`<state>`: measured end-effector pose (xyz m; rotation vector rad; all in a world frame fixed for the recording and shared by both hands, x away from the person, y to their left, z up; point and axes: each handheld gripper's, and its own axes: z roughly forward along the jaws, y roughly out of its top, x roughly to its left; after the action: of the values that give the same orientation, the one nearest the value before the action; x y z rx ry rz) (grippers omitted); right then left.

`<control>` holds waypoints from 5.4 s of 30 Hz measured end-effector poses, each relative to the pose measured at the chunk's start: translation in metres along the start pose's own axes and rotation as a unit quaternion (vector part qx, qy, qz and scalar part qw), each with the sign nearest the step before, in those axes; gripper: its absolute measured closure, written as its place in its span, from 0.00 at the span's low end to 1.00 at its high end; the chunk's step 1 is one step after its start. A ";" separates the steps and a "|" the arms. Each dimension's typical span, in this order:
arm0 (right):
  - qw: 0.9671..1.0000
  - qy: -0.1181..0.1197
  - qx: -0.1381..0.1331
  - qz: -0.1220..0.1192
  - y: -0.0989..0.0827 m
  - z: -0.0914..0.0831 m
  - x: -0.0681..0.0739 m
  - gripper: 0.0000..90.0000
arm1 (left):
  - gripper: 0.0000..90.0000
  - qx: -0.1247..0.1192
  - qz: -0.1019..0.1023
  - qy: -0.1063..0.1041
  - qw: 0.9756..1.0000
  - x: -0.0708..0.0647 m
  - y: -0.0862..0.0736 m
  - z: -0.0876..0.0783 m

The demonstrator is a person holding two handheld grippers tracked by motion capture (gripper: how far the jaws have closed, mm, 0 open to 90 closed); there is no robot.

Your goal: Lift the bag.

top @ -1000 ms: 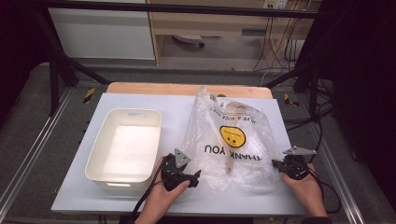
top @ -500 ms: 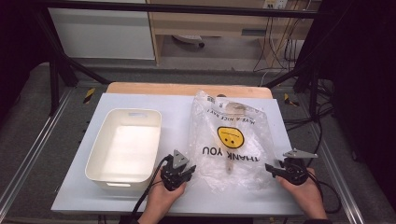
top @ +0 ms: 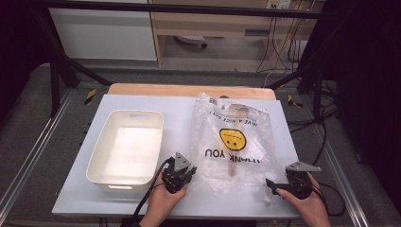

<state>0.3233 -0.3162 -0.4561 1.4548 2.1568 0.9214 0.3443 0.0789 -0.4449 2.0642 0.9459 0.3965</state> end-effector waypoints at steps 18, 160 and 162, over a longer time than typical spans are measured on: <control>0.998 0.018 -0.004 -0.059 0.001 -0.001 0.020 0.64 | 0.96 0.001 0.008 -0.007 1.000 -0.003 -0.001 0.001; 0.991 0.059 -0.085 -0.080 0.204 -0.038 0.008 1.00 | 1.00 -0.023 -0.035 -0.034 0.999 0.116 0.170 -0.072; 0.991 0.056 -0.088 -0.079 0.207 -0.040 0.007 1.00 | 1.00 -0.026 -0.034 -0.033 0.999 0.116 0.173 -0.073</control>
<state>0.4339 -0.2707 -0.2821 1.1570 2.1708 1.1261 0.4657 0.1374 -0.2696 1.9800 0.9540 0.3112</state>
